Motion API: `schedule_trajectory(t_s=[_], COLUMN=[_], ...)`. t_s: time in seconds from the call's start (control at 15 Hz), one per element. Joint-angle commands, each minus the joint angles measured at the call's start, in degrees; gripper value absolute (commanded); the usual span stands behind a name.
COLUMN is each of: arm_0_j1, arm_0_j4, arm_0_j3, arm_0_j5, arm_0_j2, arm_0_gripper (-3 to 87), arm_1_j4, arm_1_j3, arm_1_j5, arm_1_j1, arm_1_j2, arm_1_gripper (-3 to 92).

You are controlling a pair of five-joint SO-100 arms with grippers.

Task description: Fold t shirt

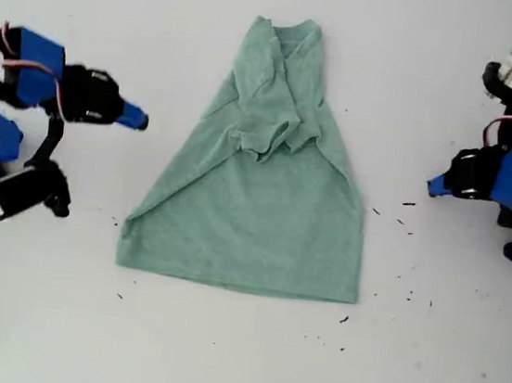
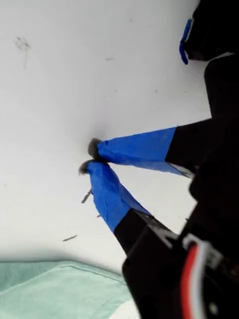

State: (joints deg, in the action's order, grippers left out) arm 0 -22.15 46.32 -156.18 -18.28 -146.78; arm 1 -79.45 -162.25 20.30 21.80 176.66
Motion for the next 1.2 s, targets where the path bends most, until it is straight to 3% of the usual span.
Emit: schedule_trajectory(t_s=[0.0, 0.2, 0.33, 0.4, 0.53, 0.73, 1.13], arm_0_j1=[5.54, 5.01, 4.39, 3.96, 3.43, 3.25, 4.57], arm_0_j4=[-1.76, -0.88, -0.62, -0.62, -0.88, -1.23, -1.67], arm_0_j3=[-17.31, -13.97, -14.59, -14.59, -15.03, -15.21, -15.21], arm_0_j5=[8.44, 8.61, 8.09, 7.73, 6.59, 5.54, 5.01], arm_0_j2=[-17.31, -10.72, -13.18, -13.62, -14.59, -14.59, -13.54], arm_0_gripper=[-0.1, -0.1, -0.1, -0.1, -0.1, -0.1, -0.1], arm_1_j4=[-1.32, -19.86, -20.92, -19.95, -13.45, -4.92, 17.4], arm_1_j3=[6.06, 50.8, 69.61, 70.05, 60.64, 48.69, 42.36], arm_1_j5=[-1.14, -7.38, -8.79, -10.9, -15.03, -20.04, -32.26], arm_1_j1=[-1.58, -12.3, -20.83, -23.99, -27.42, -30.85, -38.76], arm_1_j2=[-4.57, -37.71, -52.73, -55.63, -50.63, -47.37, -67.24], arm_1_gripper=[2.3, 2.2, 1.9, 18.3, 26.8, 28.2, 28.4])
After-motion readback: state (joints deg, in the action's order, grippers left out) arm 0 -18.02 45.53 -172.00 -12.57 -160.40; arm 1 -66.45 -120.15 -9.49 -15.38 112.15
